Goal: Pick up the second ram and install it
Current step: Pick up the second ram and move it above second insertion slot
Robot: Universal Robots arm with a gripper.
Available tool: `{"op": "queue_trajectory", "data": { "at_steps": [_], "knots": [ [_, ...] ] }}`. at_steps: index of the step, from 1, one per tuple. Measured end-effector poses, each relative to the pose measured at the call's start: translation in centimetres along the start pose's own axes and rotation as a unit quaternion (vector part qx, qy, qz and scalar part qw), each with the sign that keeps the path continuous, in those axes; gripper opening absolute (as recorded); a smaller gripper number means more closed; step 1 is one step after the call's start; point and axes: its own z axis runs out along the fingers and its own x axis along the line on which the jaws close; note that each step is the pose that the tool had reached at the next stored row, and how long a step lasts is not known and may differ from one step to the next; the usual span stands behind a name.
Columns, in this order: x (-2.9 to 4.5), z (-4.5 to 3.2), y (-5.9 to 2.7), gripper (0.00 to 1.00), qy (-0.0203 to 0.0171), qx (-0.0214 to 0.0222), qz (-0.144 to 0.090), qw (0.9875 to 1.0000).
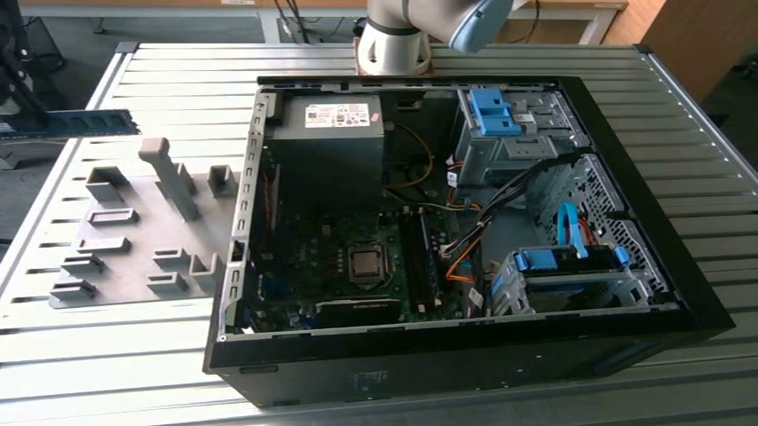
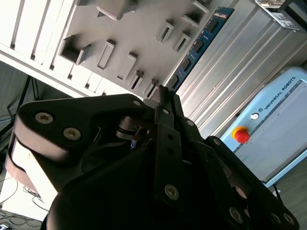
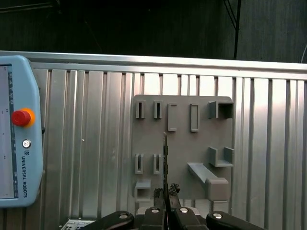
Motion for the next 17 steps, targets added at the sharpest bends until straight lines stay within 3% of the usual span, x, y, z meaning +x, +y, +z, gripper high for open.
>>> {"op": "queue_trajectory", "data": {
  "at_steps": [17],
  "knots": [
    [0.09,-0.04,-3.86,0.14,0.0,0.0,0.0,1.0]
  ]
}}
